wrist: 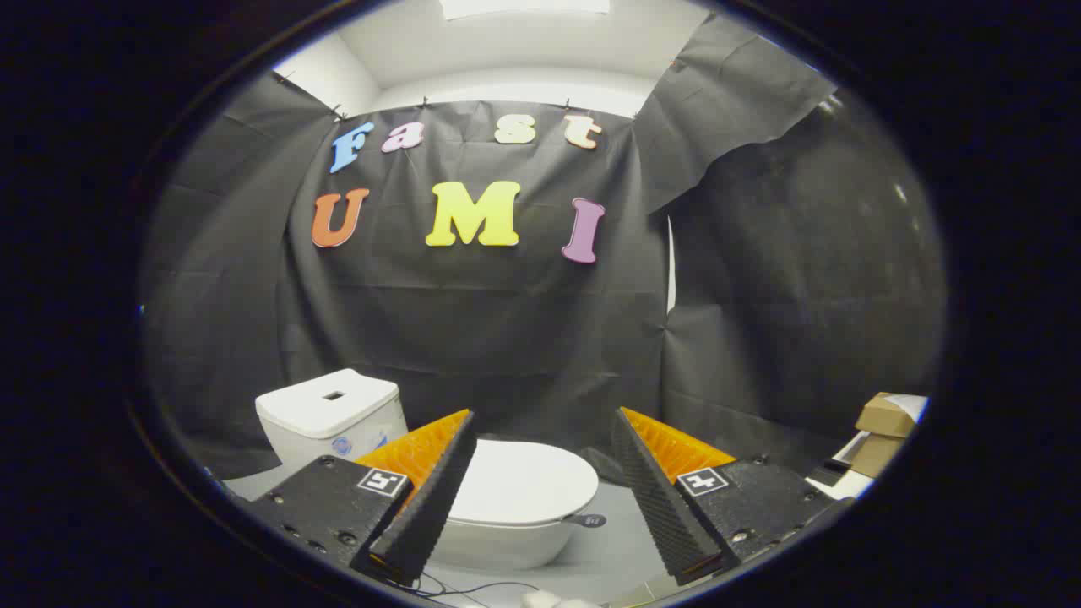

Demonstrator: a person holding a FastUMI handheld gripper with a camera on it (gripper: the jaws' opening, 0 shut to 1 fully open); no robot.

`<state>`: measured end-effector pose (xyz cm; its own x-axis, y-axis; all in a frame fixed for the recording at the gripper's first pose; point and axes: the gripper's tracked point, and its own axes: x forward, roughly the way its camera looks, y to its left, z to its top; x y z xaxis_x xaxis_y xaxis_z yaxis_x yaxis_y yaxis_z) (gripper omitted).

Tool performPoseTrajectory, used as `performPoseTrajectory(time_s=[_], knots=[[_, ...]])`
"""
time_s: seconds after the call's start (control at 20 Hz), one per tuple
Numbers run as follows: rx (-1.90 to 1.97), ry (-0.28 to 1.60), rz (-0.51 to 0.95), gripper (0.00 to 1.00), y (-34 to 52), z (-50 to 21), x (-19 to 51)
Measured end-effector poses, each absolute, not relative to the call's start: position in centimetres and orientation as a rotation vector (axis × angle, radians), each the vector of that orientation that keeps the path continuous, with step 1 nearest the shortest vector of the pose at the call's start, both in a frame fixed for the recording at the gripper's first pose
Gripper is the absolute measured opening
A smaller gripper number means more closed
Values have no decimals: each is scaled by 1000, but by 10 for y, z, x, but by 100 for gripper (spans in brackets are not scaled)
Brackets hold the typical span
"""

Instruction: Open the toilet lid.

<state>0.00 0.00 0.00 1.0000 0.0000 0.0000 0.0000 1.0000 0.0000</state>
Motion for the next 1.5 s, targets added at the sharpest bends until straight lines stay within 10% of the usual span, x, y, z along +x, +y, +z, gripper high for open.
performPoseTrajectory(time_s=[1.5], knots=[[79,67,97,100,-13,8,75]])
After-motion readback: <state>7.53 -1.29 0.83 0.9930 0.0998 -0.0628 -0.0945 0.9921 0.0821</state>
